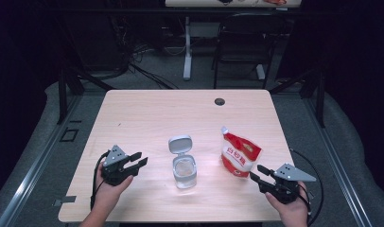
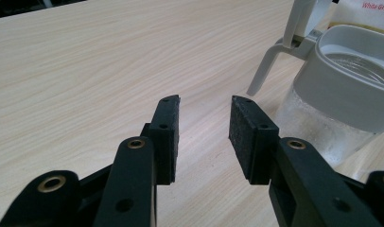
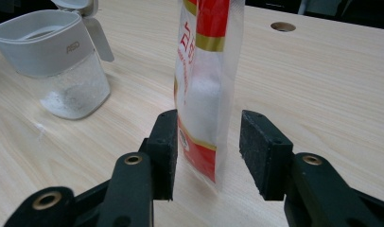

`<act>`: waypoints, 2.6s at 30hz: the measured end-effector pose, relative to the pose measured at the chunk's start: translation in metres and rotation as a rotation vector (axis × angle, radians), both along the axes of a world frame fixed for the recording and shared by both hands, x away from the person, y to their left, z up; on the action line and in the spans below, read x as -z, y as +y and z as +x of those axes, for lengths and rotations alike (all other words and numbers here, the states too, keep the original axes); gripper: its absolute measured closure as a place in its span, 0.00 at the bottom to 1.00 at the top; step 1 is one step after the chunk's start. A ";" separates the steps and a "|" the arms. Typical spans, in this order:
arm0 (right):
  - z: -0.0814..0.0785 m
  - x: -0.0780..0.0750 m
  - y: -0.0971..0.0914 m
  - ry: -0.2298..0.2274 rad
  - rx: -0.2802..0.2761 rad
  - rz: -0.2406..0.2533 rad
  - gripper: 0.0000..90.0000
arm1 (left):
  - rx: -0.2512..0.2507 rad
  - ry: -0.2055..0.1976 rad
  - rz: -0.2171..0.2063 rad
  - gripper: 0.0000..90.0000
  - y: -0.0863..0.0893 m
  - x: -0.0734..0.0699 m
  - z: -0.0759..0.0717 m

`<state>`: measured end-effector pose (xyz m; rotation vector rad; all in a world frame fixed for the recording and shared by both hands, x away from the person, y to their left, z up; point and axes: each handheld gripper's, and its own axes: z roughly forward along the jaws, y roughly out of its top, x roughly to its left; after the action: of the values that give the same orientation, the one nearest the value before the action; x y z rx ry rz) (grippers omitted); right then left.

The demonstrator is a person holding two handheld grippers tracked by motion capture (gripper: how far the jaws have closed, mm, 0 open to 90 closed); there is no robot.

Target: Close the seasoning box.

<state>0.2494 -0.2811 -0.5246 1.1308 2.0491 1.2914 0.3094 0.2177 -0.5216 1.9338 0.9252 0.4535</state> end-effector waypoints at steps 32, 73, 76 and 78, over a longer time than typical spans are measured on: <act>0.041 0.013 0.027 -0.017 -0.031 -0.009 0.55 | -0.004 0.009 -0.006 0.71 -0.002 0.002 0.000; 0.055 0.046 0.035 0.005 -0.021 0.014 0.49 | 0.011 0.018 0.006 0.71 -0.005 0.005 0.002; 0.055 0.047 0.036 0.004 -0.020 0.013 0.48 | 0.010 0.020 0.002 0.71 -0.005 0.005 0.002; 0.055 0.048 0.036 0.007 -0.021 0.006 0.48 | 0.009 0.019 0.002 0.71 -0.005 0.005 0.002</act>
<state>0.3048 -0.2447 -0.5725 1.1211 2.0686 1.3055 0.3112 0.2126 -0.5267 1.9463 0.9286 0.4310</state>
